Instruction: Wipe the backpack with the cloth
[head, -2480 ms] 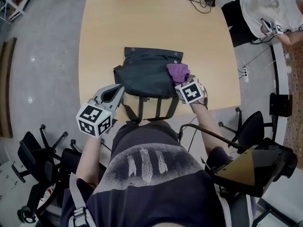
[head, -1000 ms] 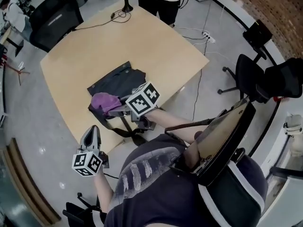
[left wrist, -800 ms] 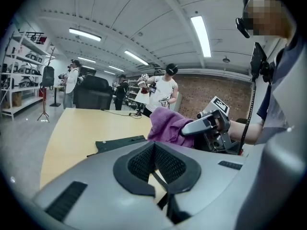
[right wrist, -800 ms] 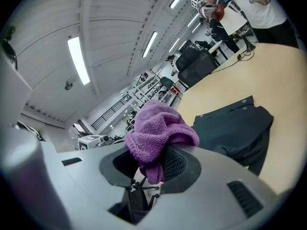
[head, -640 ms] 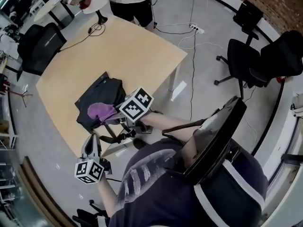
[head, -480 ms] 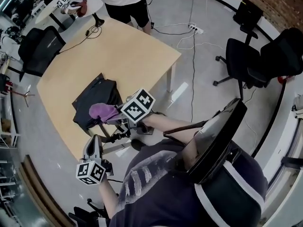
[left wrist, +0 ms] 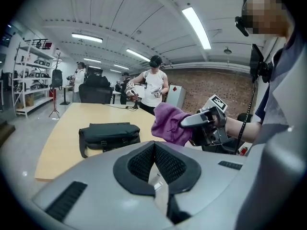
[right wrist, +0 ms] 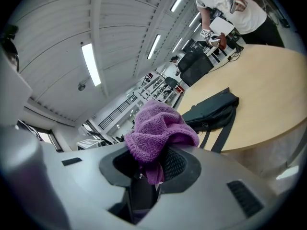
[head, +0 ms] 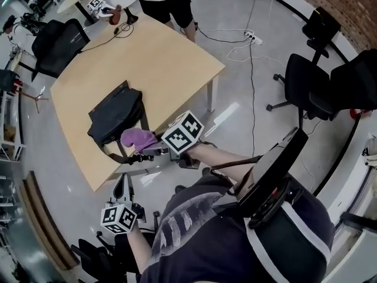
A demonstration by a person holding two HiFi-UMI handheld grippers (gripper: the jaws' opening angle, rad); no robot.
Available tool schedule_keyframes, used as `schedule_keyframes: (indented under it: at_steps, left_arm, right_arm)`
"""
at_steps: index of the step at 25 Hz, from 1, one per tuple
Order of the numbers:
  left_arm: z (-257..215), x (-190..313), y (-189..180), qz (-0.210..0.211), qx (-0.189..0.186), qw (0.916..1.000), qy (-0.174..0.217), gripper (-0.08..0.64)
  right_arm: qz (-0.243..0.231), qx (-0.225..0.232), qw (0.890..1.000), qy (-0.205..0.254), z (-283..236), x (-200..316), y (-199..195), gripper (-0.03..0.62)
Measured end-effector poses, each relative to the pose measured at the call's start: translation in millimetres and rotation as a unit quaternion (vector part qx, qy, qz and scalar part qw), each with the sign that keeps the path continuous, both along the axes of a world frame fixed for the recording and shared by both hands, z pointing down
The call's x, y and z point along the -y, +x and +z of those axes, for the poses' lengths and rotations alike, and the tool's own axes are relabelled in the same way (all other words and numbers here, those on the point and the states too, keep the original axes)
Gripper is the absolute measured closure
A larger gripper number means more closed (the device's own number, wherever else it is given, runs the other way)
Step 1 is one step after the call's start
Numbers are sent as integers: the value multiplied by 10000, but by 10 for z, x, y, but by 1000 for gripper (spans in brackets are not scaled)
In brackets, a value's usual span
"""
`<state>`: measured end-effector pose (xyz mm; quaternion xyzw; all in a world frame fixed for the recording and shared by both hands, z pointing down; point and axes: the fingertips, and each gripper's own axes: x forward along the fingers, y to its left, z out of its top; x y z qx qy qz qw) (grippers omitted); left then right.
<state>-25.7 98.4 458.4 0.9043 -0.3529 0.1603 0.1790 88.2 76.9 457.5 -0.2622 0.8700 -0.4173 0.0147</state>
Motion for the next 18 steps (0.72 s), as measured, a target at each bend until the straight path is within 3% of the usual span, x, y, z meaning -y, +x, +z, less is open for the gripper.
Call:
schedule_keyframes:
  at_steps: [9, 18]
  left_arm:
    - [-58, -404, -258, -134, 100, 9995, 268, 554]
    - [-141, -848, -956, -390, -223, 9983, 384, 554]
  right_arm:
    - [110, 44, 9997, 195, -34, -349, -108, 492]
    - [123, -197, 9994, 261, -145, -841, -578, 494]
